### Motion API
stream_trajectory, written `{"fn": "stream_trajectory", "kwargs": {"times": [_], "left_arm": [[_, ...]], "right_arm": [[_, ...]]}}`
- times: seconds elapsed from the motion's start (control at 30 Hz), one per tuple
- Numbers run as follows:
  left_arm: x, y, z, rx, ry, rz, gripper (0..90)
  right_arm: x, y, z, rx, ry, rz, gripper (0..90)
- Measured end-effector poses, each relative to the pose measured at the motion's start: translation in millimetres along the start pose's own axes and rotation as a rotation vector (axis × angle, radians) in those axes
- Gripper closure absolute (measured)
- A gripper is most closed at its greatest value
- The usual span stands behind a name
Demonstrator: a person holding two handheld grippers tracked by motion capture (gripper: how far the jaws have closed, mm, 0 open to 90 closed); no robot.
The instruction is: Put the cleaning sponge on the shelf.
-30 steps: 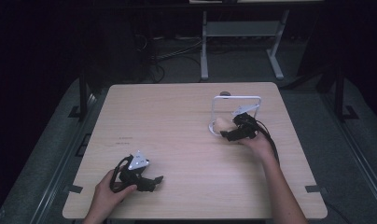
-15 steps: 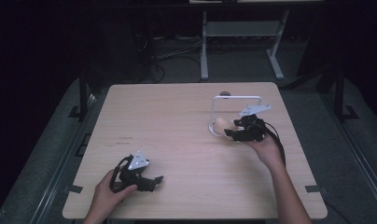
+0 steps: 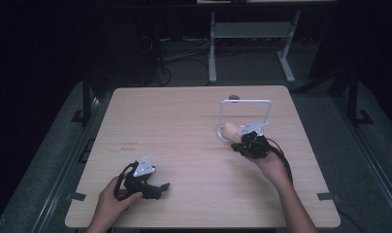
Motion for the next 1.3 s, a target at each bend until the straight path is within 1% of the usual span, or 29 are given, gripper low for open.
{"fn": "stream_trajectory", "kwargs": {"times": [0.07,0.17,0.4,0.43,0.47,0.6,0.7,0.77,0.87,0.9,0.97,1.0,1.13,1.23,1.3], "left_arm": [[0.0,0.0,0.0,0.000,0.000,0.000,12.9],[0.0,0.0,0.0,0.000,0.000,0.000,12.8],[0.1,-0.1,0.0,0.000,0.000,0.000,12.9],[0.1,0.0,0.0,0.000,0.000,0.000,12.9],[0.1,0.0,0.0,0.000,0.000,0.000,12.9],[0.1,0.0,0.0,0.000,0.000,-0.001,12.9],[0.1,0.0,0.0,0.000,0.000,0.000,12.9],[0.1,0.0,0.0,0.000,0.000,-0.001,12.9],[0.1,0.0,0.0,0.000,0.000,-0.001,12.9],[0.1,0.0,0.0,0.000,0.000,-0.001,12.9],[0.1,0.0,0.0,0.000,0.000,-0.001,12.9],[0.1,0.0,0.0,0.000,0.000,0.000,12.9],[0.1,0.0,0.0,0.000,0.000,-0.001,12.9],[0.0,0.0,0.1,0.001,0.001,-0.001,12.8],[0.0,0.0,0.0,0.000,0.002,0.000,12.9]], "right_arm": [[0.0,4.4,-5.3,0.005,0.001,0.001,89.9],[-2.8,10.9,-14.0,0.020,0.004,-0.015,89.9],[-10.0,15.9,-20.4,0.024,0.013,-0.039,89.8],[-12.6,16.5,-20.3,0.022,0.022,-0.050,89.8],[-12.6,16.5,-20.3,0.022,0.022,-0.050,89.8],[-20.2,16.0,-16.3,0.004,0.050,-0.068,89.8],[-23.4,15.9,-14.6,-0.003,0.058,-0.074,89.8],[-26.8,16.9,-13.1,-0.008,0.070,-0.087,89.8],[-31.8,17.9,-11.4,-0.011,0.084,-0.087,89.8],[-33.3,18.3,-10.4,-0.012,0.092,-0.094,89.9],[-35.3,18.4,-9.7,-0.016,0.095,-0.094,89.9],[-38.4,19.5,-8.0,-0.016,0.104,-0.103,89.8],[-43.9,21.4,-5.8,-0.020,0.119,-0.114,89.8],[-51.3,23.4,-3.6,-0.031,0.137,-0.124,89.9],[-52.9,24.1,-3.0,-0.031,0.142,-0.131,89.9]]}}
Point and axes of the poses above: each handheld gripper's, and its own axes: z roughly backward along the jaws, y roughly out of its underside, x roughly to its left, the point moved 9 cm from there along -z, roughly forward along the jaws, and after that the axes turned 1 degree about -x, right-handed, at the moved point
